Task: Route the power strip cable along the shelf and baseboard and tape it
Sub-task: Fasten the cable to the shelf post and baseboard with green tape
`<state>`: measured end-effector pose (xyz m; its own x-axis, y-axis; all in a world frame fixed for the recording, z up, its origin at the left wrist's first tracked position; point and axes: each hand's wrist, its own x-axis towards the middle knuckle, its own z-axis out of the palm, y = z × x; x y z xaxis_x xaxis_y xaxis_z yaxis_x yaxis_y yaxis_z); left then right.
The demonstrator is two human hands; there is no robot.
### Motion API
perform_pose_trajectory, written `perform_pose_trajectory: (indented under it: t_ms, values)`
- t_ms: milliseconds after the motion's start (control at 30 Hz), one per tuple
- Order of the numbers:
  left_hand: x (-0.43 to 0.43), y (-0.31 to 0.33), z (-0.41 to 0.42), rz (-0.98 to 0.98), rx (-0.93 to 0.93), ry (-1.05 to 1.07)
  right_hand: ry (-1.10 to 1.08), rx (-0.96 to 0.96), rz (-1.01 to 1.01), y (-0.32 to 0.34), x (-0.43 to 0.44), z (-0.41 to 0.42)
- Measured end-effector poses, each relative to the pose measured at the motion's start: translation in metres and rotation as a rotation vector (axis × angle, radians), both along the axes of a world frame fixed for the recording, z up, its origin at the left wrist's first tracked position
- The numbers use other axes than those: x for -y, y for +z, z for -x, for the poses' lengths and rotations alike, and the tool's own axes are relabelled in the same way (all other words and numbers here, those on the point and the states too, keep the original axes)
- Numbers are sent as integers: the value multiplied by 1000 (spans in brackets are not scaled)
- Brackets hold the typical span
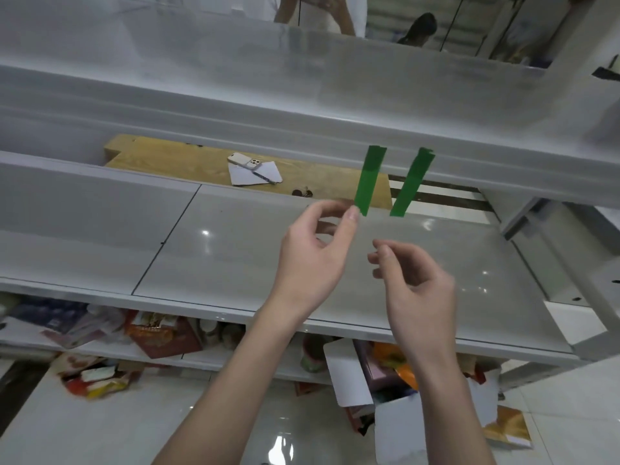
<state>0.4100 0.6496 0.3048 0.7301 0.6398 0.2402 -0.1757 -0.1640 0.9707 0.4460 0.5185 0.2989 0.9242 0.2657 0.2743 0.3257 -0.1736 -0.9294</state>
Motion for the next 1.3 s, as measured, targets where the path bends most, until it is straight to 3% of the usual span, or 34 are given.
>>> perform_pose_trajectory:
  t_ms: [200,333,567,667,767,933,1100,1300]
  values:
    - [10,5,-11,20,114,32,34,-3,41,-3,10,-16]
    - [13,4,-5,-71,185,84,39,-12,40,-8,16,-22]
    - [25,20,23,-96,208,90,98,-70,61,-24,24,-24]
    - [38,8,48,-106,31,11,148,-99,65,-30,29,-24]
    - [55,-25,81,72,-196,-19,227,-153,78,-39,34,-20]
    - [89,-74,142,76,-517,189,425,-288,181,-80,38,12]
    - [119,-91,199,146,-613,421,750,-398,360,-122,37,62]
    - [130,-84,266,191,-536,700,1108,-410,550,-138,10,128]
